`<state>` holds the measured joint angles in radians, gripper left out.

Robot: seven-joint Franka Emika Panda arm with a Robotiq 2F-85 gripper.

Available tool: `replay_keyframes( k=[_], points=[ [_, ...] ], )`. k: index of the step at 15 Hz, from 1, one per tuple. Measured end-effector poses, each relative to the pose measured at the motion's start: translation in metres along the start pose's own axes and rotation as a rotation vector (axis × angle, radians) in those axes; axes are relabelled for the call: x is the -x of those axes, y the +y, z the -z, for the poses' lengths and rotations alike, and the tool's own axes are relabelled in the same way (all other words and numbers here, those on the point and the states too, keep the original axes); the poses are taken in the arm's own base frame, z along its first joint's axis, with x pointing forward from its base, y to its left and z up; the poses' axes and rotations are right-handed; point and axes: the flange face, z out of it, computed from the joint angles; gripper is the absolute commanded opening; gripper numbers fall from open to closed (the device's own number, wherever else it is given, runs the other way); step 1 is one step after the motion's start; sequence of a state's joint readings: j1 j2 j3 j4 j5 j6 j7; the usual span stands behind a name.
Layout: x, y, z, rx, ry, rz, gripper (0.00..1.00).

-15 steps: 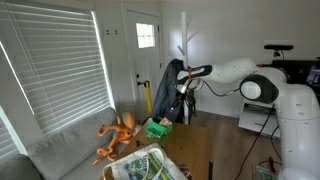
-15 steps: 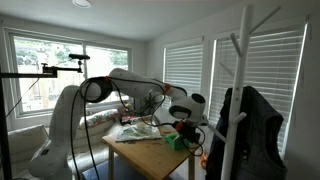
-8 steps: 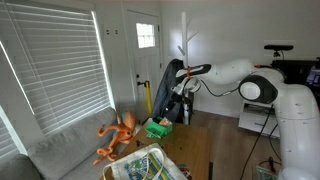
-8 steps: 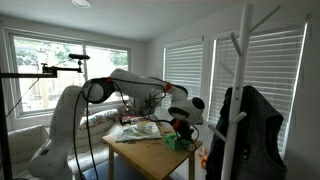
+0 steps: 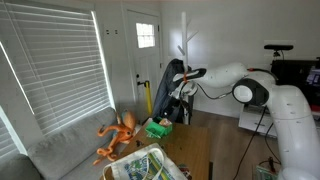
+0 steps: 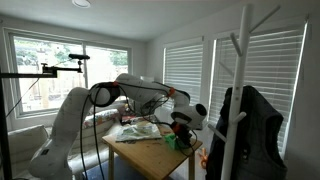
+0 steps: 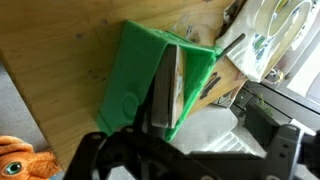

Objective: Put the orange book on the table.

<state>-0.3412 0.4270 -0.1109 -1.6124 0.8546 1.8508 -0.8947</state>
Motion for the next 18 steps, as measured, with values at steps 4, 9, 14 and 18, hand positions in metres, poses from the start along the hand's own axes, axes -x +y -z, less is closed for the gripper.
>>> replay_keyframes(
  k=[4,9,14,18],
  points=[
    [-0.004,0.002,0.002,0.008,0.003,-0.020,1.00],
    [-0.008,0.000,0.002,0.014,0.011,-0.015,1.00],
    [-0.011,0.000,-0.002,0.017,0.012,-0.011,1.00],
    [-0.015,0.001,-0.004,0.017,0.015,-0.005,0.72]
  ],
)
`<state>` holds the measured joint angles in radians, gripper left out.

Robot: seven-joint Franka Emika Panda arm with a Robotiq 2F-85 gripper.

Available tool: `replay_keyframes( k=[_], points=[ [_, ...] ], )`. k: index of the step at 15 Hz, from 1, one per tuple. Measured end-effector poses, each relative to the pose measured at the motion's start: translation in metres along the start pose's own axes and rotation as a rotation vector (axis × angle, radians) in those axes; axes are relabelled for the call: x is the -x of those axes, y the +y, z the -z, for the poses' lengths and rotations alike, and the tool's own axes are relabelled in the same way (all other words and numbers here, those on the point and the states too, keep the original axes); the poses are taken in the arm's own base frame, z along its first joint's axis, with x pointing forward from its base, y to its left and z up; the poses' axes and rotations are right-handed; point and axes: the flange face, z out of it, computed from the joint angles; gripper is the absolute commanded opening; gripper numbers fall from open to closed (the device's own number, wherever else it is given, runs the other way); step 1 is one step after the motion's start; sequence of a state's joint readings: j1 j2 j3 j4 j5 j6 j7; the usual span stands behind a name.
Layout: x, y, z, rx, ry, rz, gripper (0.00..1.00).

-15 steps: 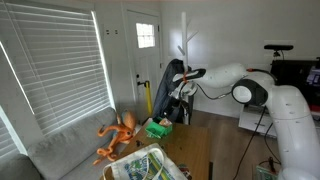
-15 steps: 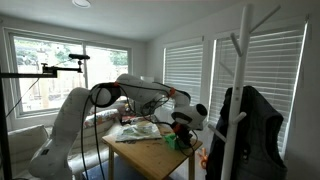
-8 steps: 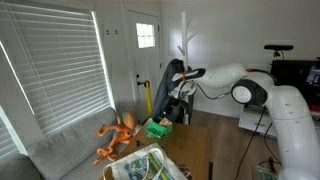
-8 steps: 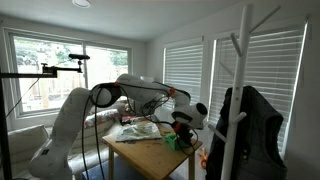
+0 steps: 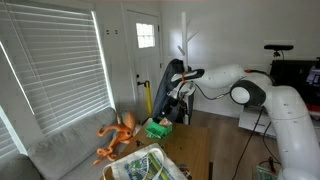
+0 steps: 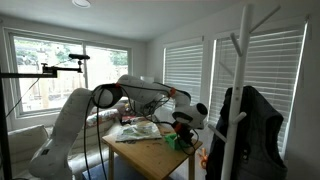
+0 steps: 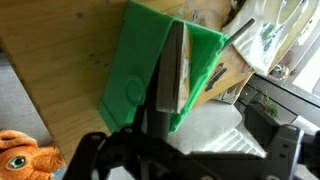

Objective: Put the orange book on the table.

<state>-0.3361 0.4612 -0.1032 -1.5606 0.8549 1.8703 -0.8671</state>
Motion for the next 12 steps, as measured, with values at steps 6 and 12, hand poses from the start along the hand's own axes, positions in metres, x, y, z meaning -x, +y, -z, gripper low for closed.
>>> replay_keyframes(
  k=[6,12],
  points=[
    [0.000,-0.002,-0.008,-0.032,-0.027,0.004,0.30],
    [0.002,0.003,-0.014,-0.037,-0.058,-0.004,0.03]
  ],
)
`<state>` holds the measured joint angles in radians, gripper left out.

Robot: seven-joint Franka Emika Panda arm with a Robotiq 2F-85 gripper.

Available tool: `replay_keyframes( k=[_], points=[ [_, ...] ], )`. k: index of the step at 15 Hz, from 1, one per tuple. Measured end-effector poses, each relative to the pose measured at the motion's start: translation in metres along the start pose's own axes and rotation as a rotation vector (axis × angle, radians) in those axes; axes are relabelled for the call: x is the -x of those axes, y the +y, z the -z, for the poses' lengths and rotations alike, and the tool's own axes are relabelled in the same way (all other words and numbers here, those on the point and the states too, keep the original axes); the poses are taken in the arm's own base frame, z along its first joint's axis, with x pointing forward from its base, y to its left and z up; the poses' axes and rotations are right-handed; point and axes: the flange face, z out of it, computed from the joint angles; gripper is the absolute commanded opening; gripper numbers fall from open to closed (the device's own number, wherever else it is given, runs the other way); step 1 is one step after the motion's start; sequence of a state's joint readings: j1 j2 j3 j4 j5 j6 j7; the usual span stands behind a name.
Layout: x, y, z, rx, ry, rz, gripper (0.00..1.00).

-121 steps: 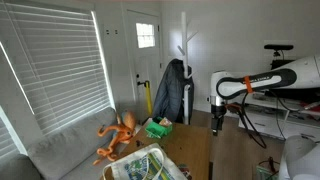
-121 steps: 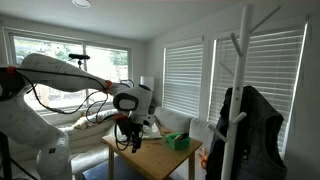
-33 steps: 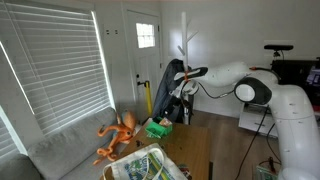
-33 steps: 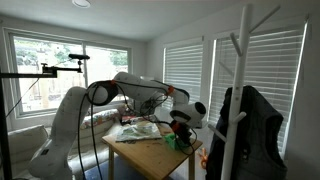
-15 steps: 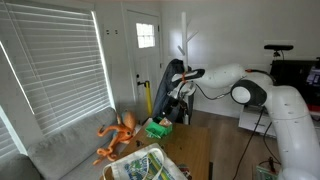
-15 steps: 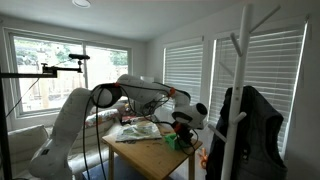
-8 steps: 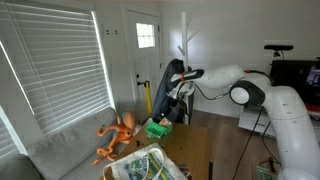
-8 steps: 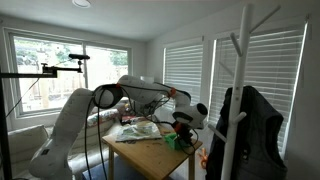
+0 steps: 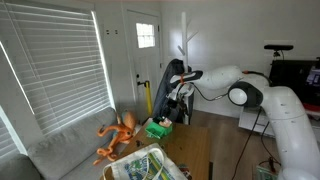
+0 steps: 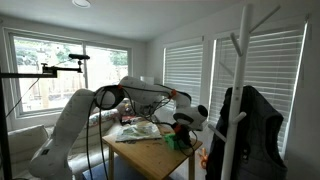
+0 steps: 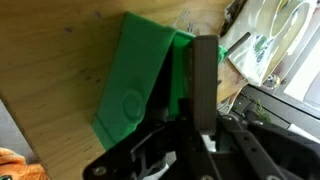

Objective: Put the orange book on the table.

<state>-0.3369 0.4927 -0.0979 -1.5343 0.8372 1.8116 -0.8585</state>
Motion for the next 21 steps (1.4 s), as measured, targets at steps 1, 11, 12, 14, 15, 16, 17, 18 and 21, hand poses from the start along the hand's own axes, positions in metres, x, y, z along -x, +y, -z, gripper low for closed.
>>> replay_keyframes(
  k=[1,11,12,14,15,16,17,18,21],
  points=[
    [0.000,0.001,0.003,0.014,-0.006,-0.004,0.05],
    [-0.012,-0.061,0.089,0.013,0.106,0.249,0.05],
    [-0.014,-0.074,0.087,-0.015,0.086,0.293,0.05],
    [-0.018,-0.095,0.078,-0.063,0.047,0.369,0.19],
    [-0.020,-0.102,0.074,-0.074,0.036,0.395,0.19],
    [-0.022,-0.107,0.070,-0.079,0.031,0.410,0.19],
    [-0.023,-0.108,0.068,-0.081,0.028,0.416,0.19],
    [-0.023,-0.108,0.068,-0.081,0.028,0.418,0.05],
    [-0.022,-0.109,0.067,-0.090,0.021,0.430,0.05]
  ],
)
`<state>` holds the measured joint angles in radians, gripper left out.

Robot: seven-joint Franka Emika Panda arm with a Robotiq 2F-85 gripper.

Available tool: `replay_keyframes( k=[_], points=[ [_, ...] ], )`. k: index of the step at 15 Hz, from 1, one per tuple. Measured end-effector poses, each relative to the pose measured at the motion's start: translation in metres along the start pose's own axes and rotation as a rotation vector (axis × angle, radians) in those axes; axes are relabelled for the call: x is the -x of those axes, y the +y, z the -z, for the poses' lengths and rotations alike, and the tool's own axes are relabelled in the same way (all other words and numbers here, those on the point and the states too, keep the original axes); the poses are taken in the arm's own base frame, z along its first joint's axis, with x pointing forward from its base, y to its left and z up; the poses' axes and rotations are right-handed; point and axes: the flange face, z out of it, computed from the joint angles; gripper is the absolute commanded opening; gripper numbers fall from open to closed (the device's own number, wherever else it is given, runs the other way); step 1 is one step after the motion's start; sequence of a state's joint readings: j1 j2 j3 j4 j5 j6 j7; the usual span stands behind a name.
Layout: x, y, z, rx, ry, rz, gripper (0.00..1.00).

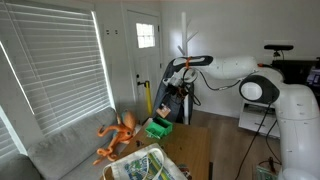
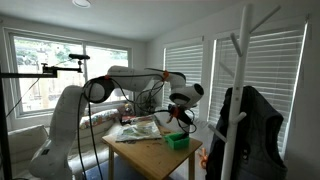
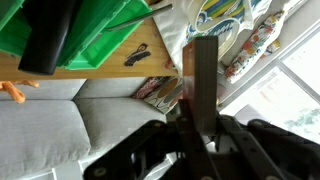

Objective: Put the orange book on the table.

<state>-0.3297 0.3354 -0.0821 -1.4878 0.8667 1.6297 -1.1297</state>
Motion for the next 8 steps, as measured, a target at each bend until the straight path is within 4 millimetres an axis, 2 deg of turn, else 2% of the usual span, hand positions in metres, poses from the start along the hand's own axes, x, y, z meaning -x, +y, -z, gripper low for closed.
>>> replay_keyframes(
  k=[6,7,8],
  points=[
    [-0.017,-0.044,-0.045,-0.255,-0.037,0.153,0.05],
    [-0.019,-0.050,-0.049,-0.293,-0.033,0.166,0.19],
    [-0.020,-0.052,-0.050,-0.304,-0.026,0.169,0.19]
  ],
)
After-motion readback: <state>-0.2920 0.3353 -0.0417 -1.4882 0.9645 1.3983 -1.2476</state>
